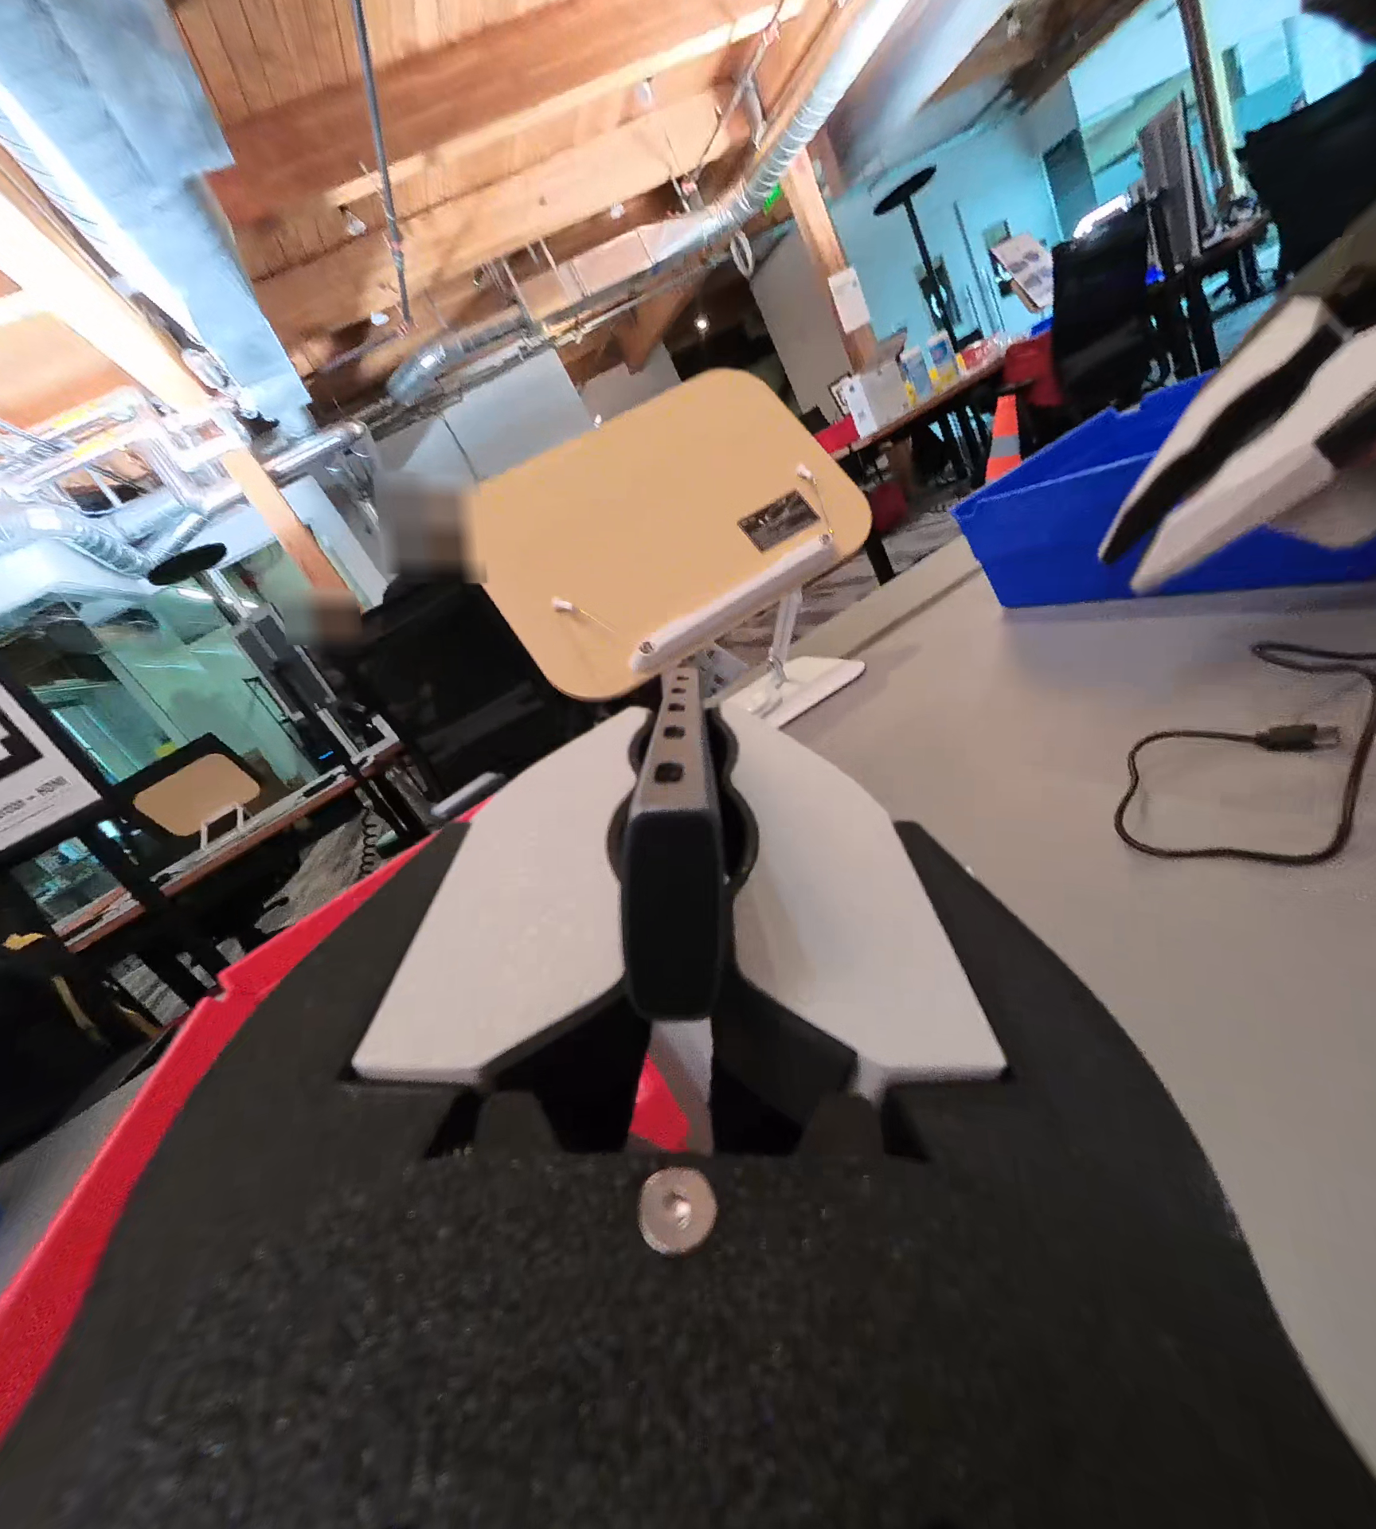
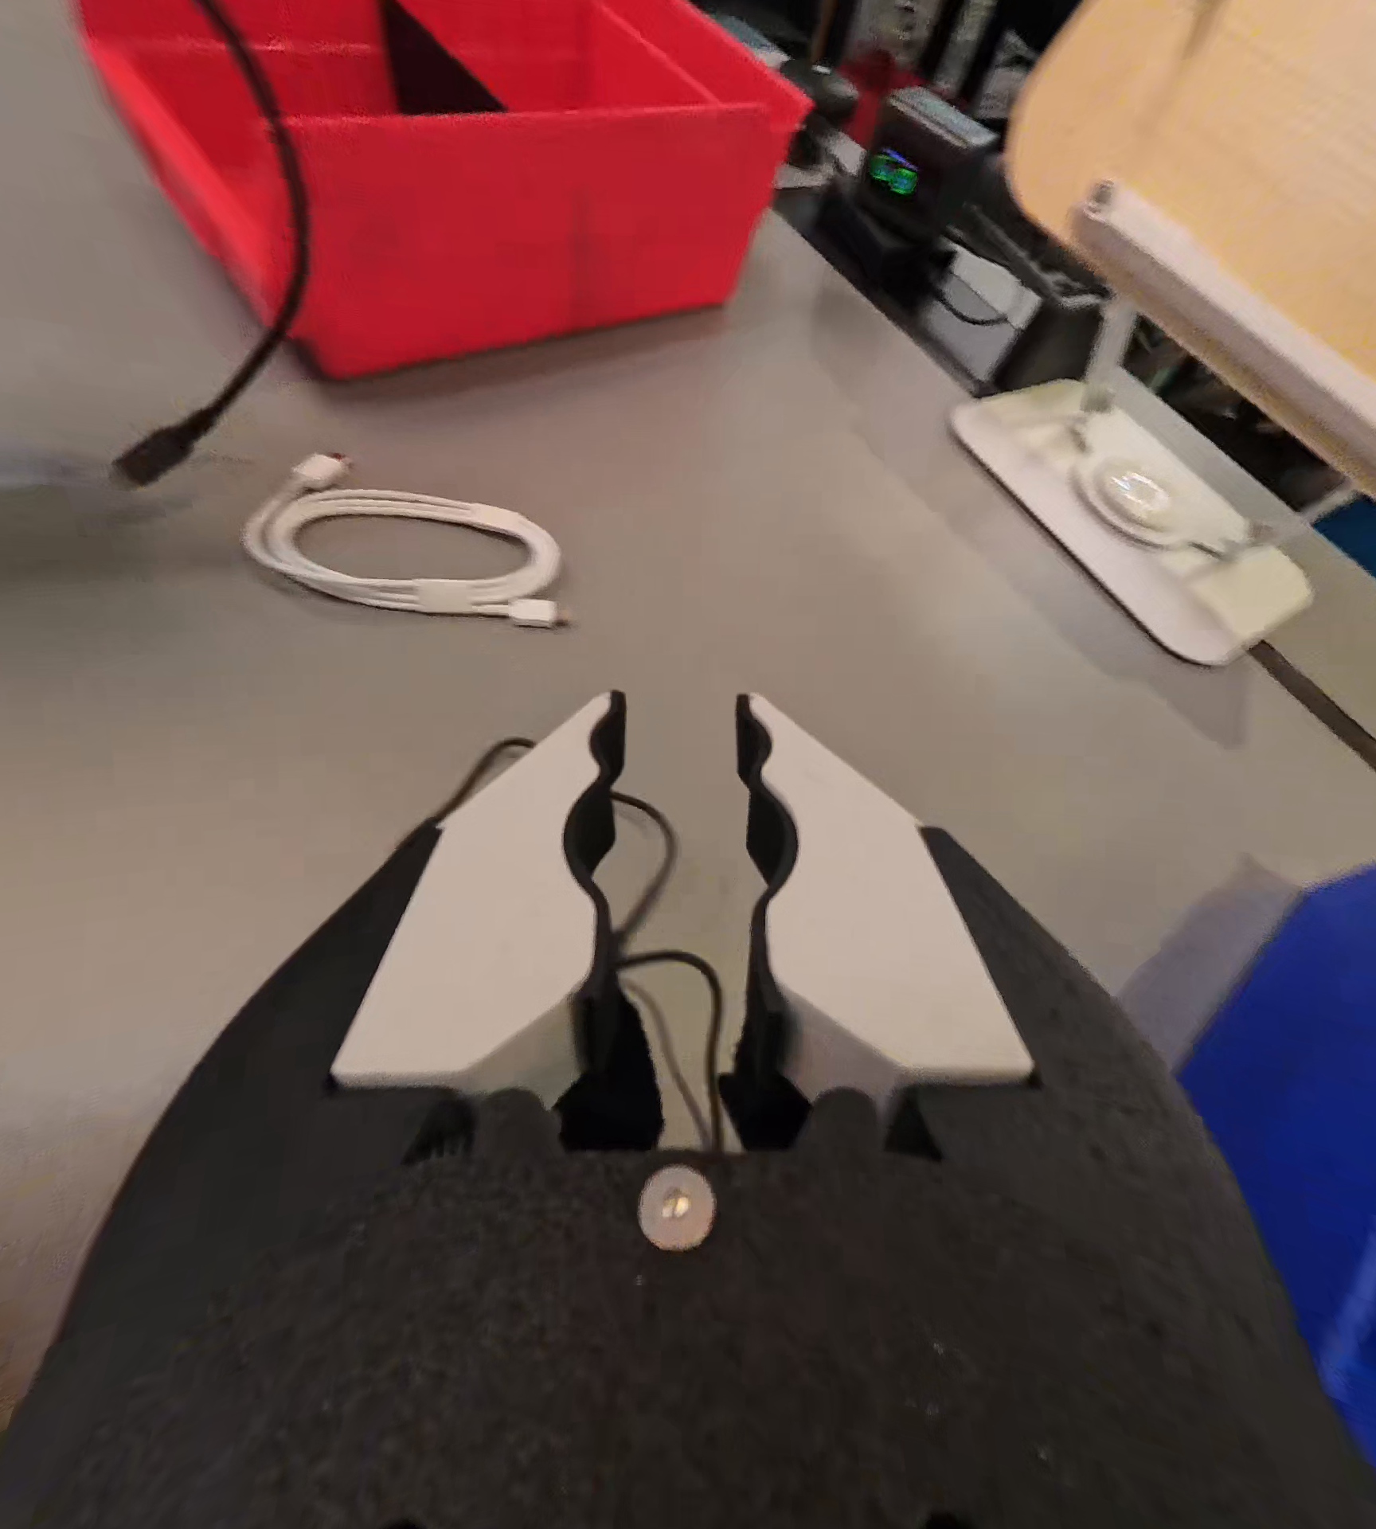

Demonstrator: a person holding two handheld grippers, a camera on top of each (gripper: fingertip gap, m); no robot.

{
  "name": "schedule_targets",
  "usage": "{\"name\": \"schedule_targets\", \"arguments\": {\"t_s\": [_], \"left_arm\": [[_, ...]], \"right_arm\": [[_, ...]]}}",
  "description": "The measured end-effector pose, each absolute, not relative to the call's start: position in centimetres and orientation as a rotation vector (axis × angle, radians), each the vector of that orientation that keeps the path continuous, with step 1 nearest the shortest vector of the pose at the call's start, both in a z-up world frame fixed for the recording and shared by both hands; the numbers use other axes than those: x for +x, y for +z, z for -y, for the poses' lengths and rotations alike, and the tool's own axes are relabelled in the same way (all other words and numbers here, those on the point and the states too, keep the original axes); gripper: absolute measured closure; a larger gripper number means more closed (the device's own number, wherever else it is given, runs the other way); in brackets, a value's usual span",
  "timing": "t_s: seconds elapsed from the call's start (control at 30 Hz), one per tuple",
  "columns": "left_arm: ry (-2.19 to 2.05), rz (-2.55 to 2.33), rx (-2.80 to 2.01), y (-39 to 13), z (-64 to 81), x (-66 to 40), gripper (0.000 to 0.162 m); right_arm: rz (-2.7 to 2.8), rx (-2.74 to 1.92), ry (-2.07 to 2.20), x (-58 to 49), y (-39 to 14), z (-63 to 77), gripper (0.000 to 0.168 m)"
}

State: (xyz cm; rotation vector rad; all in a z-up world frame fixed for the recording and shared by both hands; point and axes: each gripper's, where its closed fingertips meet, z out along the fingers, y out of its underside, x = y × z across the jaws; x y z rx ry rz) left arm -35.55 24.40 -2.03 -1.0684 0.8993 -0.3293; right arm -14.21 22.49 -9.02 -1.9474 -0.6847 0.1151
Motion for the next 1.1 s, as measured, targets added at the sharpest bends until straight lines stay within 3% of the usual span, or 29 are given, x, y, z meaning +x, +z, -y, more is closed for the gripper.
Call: {"name": "schedule_targets", "arguments": {"t_s": [0.2, 0.4, 0.57, 0.7, 0.83, 1.1], "left_arm": [[-0.393, -0.95, -1.084, -3.2, -23.5, -34.6, 0.151], [-0.433, -1.072, -1.05, -4.1, -21.5, -32.6, 0.151], [-0.472, -1.124, -1.028, -4.4, -20.5, -30.9, 0.151], [-0.503, -1.149, -1.026, -4.6, -20.2, -29.8, 0.152], [-0.508, -1.173, -1.024, -4.9, -20.1, -29.5, 0.152], [-0.508, -1.189, -1.011, -4.7, -19.4, -30.4, 0.151]], "right_arm": [[0.536, -2.019, 0.183, -9.5, -6.9, -20.2, 0.139], [0.529, -2.132, 0.207, -9.1, -12.5, -16.4, 0.139], [0.572, -2.096, 0.272, -10.9, -10.5, -19.4, 0.144], [0.938, -2.404, 0.4, -13.7, -14.1, -20.3, 0.137], [1.232, -2.781, 0.234, -12.4, -17.7, -20.7, 0.137], [1.246, -3.173, 0.107, -11.7, -19.2, -20.5, 0.144]]}}
